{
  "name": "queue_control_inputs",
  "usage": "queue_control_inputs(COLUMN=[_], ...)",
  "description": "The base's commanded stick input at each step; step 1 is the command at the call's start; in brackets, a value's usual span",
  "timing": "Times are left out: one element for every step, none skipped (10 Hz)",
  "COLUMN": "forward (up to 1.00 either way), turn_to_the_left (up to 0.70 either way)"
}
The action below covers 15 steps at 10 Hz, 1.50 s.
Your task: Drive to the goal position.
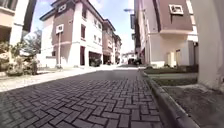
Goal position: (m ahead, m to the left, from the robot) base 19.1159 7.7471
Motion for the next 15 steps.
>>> queue_control_inputs(forward=[0.5, 0.5, 0.5, 0.5, 0.5, 0.5, 0.5, 0.5, 0.5, 0.5, 0.5, 0.5, 0.5, 0.5, 0.5], turn_to_the_left=[0.0, 0.0, 0.0, 0.0, 0.0, 0.0, 0.0, 0.0, 0.0, 0.0, 0.0, 0.0, 0.0, 0.0, 0.0])
